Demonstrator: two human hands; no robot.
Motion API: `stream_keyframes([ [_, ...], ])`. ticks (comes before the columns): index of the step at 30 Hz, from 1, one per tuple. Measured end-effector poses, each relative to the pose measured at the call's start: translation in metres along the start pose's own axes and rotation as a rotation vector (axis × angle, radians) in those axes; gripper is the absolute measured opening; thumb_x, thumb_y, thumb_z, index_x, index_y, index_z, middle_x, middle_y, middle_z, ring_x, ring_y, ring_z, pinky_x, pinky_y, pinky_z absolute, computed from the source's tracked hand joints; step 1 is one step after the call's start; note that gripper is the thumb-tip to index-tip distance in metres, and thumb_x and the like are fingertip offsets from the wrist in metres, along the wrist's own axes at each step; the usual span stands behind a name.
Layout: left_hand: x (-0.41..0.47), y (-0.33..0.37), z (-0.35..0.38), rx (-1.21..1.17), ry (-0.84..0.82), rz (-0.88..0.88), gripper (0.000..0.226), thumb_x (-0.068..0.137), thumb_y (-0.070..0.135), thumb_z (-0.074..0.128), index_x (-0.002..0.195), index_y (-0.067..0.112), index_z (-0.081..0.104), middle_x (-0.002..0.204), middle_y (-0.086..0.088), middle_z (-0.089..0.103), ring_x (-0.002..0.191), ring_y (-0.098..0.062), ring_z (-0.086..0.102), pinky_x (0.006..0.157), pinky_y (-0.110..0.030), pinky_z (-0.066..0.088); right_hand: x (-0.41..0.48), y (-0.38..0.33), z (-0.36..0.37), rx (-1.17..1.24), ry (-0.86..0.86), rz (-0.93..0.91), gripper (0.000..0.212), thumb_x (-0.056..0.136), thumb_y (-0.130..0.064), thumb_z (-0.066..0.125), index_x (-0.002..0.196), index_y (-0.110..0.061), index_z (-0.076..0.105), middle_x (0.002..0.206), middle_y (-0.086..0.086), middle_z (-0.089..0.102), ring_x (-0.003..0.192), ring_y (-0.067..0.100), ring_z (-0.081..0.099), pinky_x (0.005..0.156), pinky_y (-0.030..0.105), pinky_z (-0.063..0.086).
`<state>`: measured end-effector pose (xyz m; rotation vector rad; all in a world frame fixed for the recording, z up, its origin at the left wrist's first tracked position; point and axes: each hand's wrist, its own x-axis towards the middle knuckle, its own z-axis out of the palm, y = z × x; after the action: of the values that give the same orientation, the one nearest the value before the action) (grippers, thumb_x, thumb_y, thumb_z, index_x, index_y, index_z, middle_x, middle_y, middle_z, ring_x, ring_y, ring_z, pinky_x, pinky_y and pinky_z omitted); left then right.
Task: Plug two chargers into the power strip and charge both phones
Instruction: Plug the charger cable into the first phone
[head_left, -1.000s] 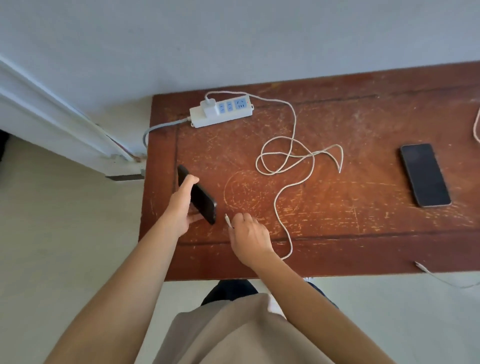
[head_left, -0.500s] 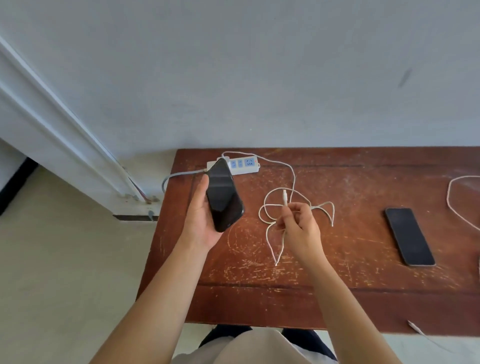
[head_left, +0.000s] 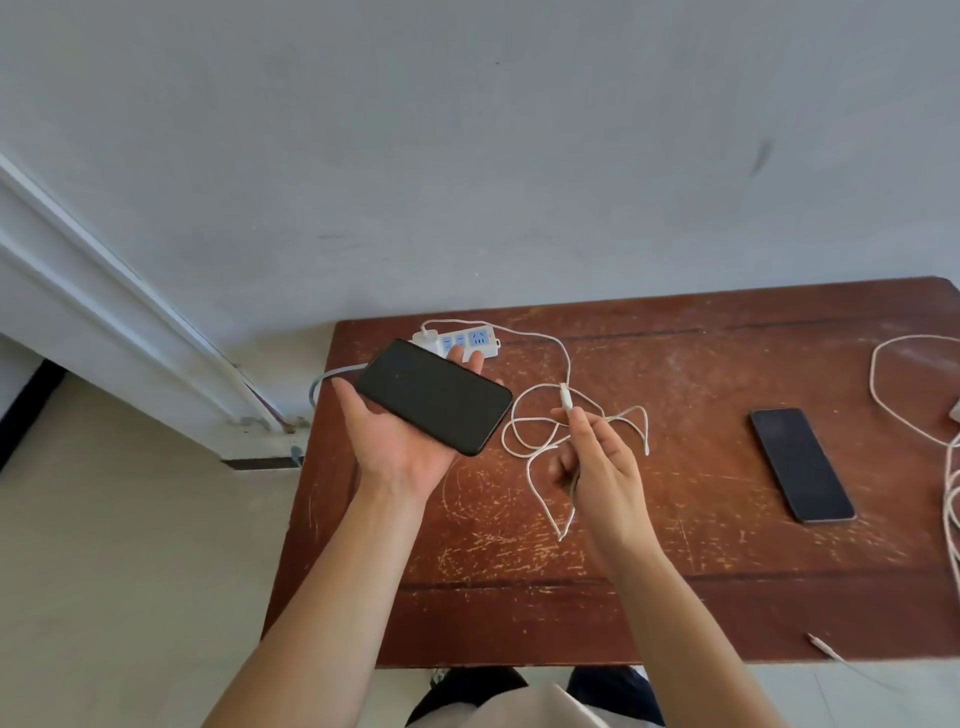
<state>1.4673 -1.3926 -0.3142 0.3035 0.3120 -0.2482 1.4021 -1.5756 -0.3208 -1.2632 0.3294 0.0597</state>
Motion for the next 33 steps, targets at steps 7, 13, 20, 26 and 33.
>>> stream_keyframes([
  [7,-0.005,0.004,0.000,-0.121,0.133,0.067,0.086,0.098,0.071,0.018,0.143,0.005,0.050,0.127,-0.025,0.065,0.107,-0.037,0.069,0.076,-0.054,0.062,-0.014,0.000,0.010,-0.042,-0.120,-0.023,0.028,0.096,-0.038,0.063,0.093,-0.015,0.078,0.070,-0.001,0.063,0.066,0.012,0.062,0.065,0.022,0.053],
  [13,-0.008,0.008,-0.011,-0.036,0.175,0.153,0.074,0.102,0.062,0.019,0.131,0.009,0.062,0.114,-0.023,0.073,0.104,-0.039,0.073,0.073,-0.052,0.062,-0.027,-0.008,0.024,-0.175,-0.199,-0.068,0.024,0.092,-0.044,0.067,0.089,-0.026,0.082,0.069,0.010,0.057,0.064,0.022,0.044,0.055,0.028,0.037],
  [20,-0.009,0.011,-0.012,0.021,0.131,0.171,0.077,0.101,0.062,0.023,0.114,0.007,0.075,0.114,-0.021,0.072,0.102,-0.037,0.073,0.075,-0.050,0.061,-0.028,-0.010,0.031,-0.178,-0.218,-0.083,0.021,0.094,-0.039,0.066,0.085,-0.028,0.082,0.064,0.011,0.051,0.057,0.021,0.037,0.046,0.020,0.031],
  [26,-0.012,0.015,-0.008,0.136,0.016,0.139,0.057,0.096,0.053,0.042,0.132,0.013,0.057,0.131,-0.014,0.055,0.116,-0.032,0.063,0.098,-0.051,0.053,-0.026,-0.010,0.029,-0.207,-0.235,-0.055,0.021,0.093,-0.040,0.068,0.085,-0.026,0.082,0.063,0.013,0.051,0.058,0.025,0.036,0.049,0.026,0.032],
  [33,-0.008,0.020,-0.006,0.215,0.082,0.118,0.081,0.095,0.073,0.024,0.137,0.014,0.058,0.128,-0.013,0.061,0.121,-0.032,0.063,0.096,-0.052,0.053,-0.017,-0.016,0.020,-0.313,-0.249,-0.023,0.022,0.090,-0.044,0.070,0.081,-0.028,0.082,0.063,0.020,0.052,0.056,0.024,0.038,0.046,0.023,0.033],
])
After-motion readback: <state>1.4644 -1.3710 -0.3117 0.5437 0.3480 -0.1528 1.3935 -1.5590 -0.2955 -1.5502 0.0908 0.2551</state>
